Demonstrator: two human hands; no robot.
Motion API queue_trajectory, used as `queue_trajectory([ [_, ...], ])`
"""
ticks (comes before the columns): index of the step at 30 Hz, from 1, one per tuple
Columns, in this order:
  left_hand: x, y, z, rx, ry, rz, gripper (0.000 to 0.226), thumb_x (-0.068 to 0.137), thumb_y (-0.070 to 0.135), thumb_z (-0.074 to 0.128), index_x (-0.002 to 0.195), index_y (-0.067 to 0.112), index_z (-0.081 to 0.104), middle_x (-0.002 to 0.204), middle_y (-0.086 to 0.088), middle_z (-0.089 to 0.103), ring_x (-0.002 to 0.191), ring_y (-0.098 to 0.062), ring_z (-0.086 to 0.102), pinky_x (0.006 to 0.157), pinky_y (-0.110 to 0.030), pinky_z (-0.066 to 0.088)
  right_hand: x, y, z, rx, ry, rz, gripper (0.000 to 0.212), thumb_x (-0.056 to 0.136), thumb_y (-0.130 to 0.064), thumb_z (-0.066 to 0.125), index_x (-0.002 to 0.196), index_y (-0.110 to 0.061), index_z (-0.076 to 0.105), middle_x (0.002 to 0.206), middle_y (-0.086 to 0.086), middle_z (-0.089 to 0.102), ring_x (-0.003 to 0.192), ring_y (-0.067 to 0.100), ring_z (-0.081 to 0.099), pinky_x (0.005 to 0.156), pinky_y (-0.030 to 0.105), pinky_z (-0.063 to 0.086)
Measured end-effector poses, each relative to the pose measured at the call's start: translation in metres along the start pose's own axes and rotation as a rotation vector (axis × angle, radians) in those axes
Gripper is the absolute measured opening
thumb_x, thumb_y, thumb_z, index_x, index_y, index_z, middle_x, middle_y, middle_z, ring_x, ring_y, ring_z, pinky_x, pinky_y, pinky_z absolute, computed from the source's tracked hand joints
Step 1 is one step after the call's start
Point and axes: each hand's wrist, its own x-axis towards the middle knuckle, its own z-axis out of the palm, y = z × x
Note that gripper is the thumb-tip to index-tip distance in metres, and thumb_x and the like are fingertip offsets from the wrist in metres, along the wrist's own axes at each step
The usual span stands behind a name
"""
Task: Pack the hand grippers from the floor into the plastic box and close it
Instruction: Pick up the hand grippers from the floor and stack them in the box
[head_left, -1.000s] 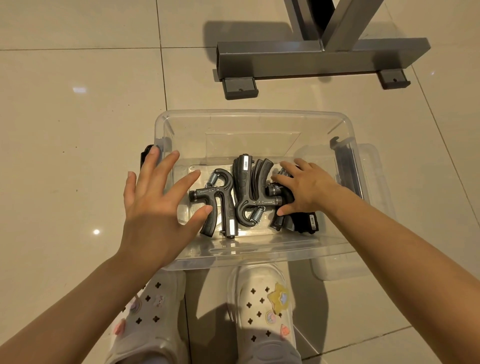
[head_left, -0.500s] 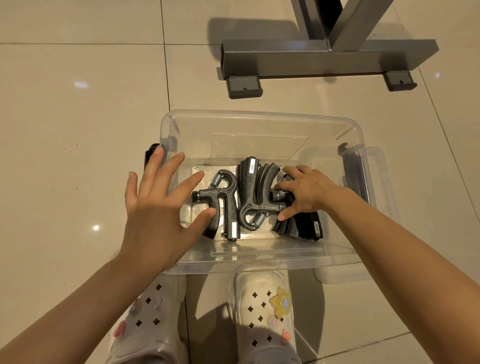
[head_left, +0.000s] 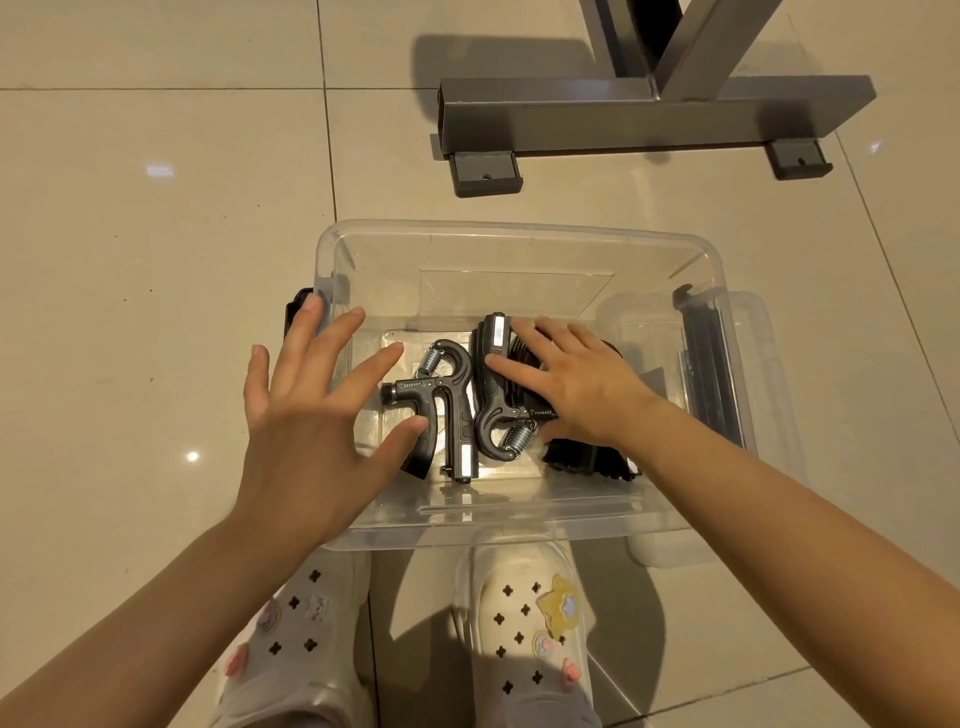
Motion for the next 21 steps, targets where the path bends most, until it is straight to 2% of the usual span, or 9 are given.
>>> queue_trajectory([
  [5, 0.0, 0.0, -0.001, 0.001, -0.002, -0.006, 0.059, 0.078, 0.058, 0.049, 0.125, 0.025, 0.06, 0.148, -0.004, 0.037, 0.145, -0.017, 0.006, 0.111, -0.055, 0.007, 0.002, 0.001, 0.011, 0.043, 0.0, 0.036, 0.094, 0.082, -0.053, 0.062, 0.149, -0.04, -0.003, 0.158, 0.015, 0.0, 0.146, 0.03, -0.001, 0.117, 0.042, 0.007],
  [10, -0.001, 0.0, 0.0, 0.026, 0.022, 0.035, 0.057, 0.08, 0.055, 0.05, 0.125, 0.022, 0.06, 0.147, -0.007, 0.039, 0.145, -0.021, 0.012, 0.111, -0.057, 0.008, -0.004, 0.001, -0.001, 0.063, -0.005, 0.053, 0.096, 0.081, -0.054, 0.063, 0.149, -0.04, -0.004, 0.159, 0.008, -0.008, 0.145, 0.029, -0.004, 0.117, 0.045, 0.002],
  [14, -0.003, 0.005, -0.007, 0.084, -0.016, 0.039, 0.054, 0.083, 0.053, 0.043, 0.127, 0.025, 0.057, 0.148, -0.004, 0.036, 0.143, -0.021, 0.017, 0.112, -0.057, 0.005, -0.024, -0.006, -0.031, 0.171, 0.03, 0.063, 0.086, 0.086, -0.044, 0.062, 0.149, -0.039, 0.004, 0.159, 0.004, -0.002, 0.146, 0.025, 0.004, 0.117, 0.04, 0.009],
  [17, -0.016, 0.009, -0.031, 0.084, -0.039, 0.058, 0.054, 0.085, 0.05, 0.041, 0.13, 0.024, 0.053, 0.147, -0.005, 0.039, 0.138, -0.024, 0.031, 0.11, -0.057, 0.018, -0.038, -0.026, -0.064, 0.189, 0.019, -0.003, 0.077, 0.088, -0.042, 0.06, 0.149, -0.038, 0.013, 0.159, 0.002, 0.008, 0.144, 0.023, 0.013, 0.115, 0.038, 0.019],
  [19, -0.033, 0.009, -0.057, 0.05, -0.045, 0.037, 0.054, 0.085, 0.049, 0.042, 0.131, 0.023, 0.053, 0.144, -0.005, 0.042, 0.127, -0.027, 0.045, 0.103, -0.05, 0.035, -0.047, -0.046, -0.089, 0.19, 0.006, -0.053, 0.071, 0.089, -0.041, 0.06, 0.148, -0.038, 0.019, 0.159, 0.0, 0.012, 0.143, 0.021, 0.016, 0.113, 0.037, 0.025],
  [21, -0.057, 0.007, -0.087, 0.036, -0.026, -0.015, 0.052, 0.085, 0.046, 0.045, 0.133, 0.024, 0.052, 0.142, -0.002, 0.044, 0.121, -0.025, 0.052, 0.092, -0.041, 0.045, -0.055, -0.07, -0.114, 0.188, -0.004, -0.123, 0.069, 0.09, -0.039, 0.06, 0.147, -0.04, 0.021, 0.158, -0.003, 0.013, 0.142, 0.02, 0.019, 0.112, 0.037, 0.028],
])
